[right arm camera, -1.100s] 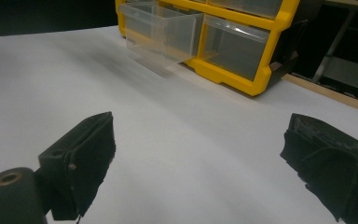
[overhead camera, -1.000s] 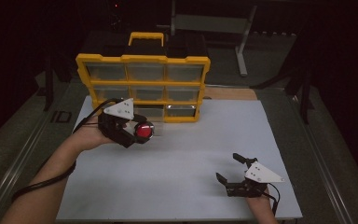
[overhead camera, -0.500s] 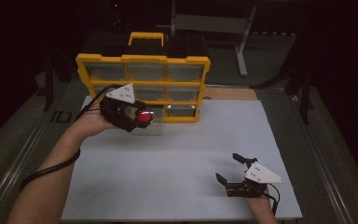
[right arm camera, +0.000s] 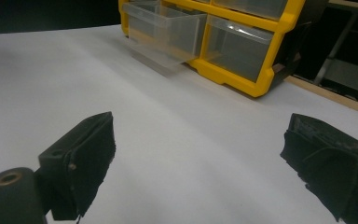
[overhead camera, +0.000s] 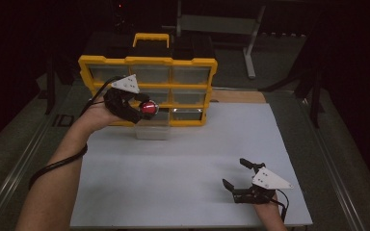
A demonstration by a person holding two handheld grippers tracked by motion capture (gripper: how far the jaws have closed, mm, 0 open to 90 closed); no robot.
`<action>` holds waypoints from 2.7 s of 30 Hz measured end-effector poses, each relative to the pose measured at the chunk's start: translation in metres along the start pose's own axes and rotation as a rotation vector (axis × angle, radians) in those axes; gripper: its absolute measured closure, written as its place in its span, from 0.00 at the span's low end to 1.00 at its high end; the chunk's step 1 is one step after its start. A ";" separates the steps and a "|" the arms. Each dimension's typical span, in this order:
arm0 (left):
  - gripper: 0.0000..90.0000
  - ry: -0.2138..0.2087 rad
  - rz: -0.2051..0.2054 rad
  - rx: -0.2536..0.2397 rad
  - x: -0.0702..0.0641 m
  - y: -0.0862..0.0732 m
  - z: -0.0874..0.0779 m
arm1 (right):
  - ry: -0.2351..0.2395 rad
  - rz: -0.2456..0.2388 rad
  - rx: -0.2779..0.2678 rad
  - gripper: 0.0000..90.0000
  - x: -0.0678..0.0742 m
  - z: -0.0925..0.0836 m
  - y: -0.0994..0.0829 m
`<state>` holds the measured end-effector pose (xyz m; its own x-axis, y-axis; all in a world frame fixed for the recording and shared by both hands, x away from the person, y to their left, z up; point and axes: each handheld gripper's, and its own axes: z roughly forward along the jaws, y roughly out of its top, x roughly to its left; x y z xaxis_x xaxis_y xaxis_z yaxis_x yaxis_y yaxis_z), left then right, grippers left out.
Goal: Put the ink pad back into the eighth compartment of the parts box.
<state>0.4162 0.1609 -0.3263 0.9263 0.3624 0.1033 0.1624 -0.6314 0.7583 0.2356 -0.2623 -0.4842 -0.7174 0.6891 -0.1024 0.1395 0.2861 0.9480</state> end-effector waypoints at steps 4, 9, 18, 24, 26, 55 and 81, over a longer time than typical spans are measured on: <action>0.34 0.016 -0.005 -0.008 0.003 0.000 0.003 | 0.002 0.004 -0.001 0.10 0.000 0.000 0.000; 0.34 0.013 -0.022 -0.006 0.008 -0.005 0.011 | 0.002 0.004 0.000 0.10 0.000 0.000 0.000; 0.34 0.011 -0.047 0.004 0.013 -0.015 0.028 | 0.010 0.012 -0.006 0.10 -0.001 0.000 -0.001; 0.34 0.008 -0.060 0.015 0.016 -0.020 0.037 | 0.007 0.014 -0.006 0.10 -0.001 0.000 -0.001; 0.34 0.006 -0.067 0.022 0.016 -0.024 0.040 | 0.008 0.015 -0.006 0.10 -0.001 -0.001 -0.001; 0.33 0.065 -0.202 0.151 0.024 -0.050 0.075 | 0.011 0.003 -0.002 0.10 -0.001 -0.002 -0.001; 0.00 0.014 -0.211 0.172 0.021 -0.049 0.079 | 0.013 0.001 0.001 0.10 0.001 -0.002 0.000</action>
<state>0.4540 0.1455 -0.4121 0.8615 0.5066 -0.0354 0.4075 -0.6480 0.6434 0.2341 -0.2630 -0.4839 -0.7264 0.6803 -0.0977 0.1405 0.2861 0.9478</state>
